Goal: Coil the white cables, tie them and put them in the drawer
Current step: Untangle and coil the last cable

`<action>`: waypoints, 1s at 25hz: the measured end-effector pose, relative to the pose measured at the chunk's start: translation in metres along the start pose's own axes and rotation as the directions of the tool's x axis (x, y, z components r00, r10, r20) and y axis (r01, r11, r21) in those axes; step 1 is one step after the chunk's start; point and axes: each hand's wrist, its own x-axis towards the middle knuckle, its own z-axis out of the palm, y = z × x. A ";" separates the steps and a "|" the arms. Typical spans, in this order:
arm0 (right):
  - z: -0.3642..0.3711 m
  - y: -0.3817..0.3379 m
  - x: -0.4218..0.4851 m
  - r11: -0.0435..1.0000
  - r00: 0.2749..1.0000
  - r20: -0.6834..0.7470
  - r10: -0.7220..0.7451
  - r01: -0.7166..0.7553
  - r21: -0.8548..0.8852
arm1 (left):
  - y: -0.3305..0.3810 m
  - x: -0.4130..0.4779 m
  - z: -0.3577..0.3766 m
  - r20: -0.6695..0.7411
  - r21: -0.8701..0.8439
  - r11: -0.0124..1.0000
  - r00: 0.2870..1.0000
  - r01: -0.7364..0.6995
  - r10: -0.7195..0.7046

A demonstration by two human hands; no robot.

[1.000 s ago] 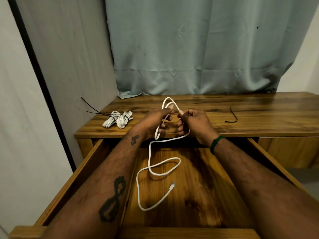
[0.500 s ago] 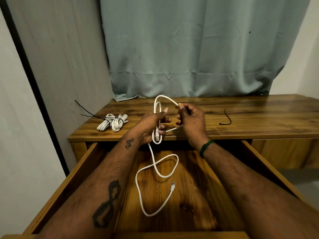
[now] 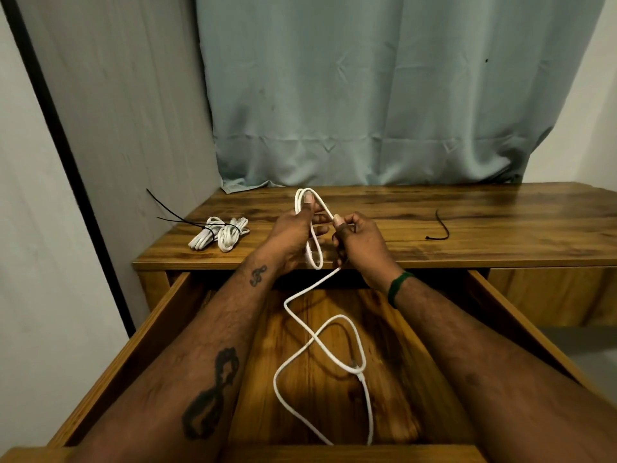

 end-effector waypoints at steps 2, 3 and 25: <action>0.008 0.004 0.000 0.996 0.996 -0.021 0.082 -0.081 0.026 | -0.005 -0.001 0.004 -0.004 -0.045 0.999 1.000 0.030 -0.030; 0.012 0.004 -0.001 0.989 0.990 -0.020 0.141 -0.140 0.055 | -0.006 -0.002 0.008 -0.009 -0.083 0.996 1.000 0.025 -0.026; -0.027 -0.040 -0.023 0.956 0.204 0.947 0.249 -0.211 -0.206 | 0.011 0.018 -0.056 -0.264 -0.171 0.977 0.961 -0.128 0.080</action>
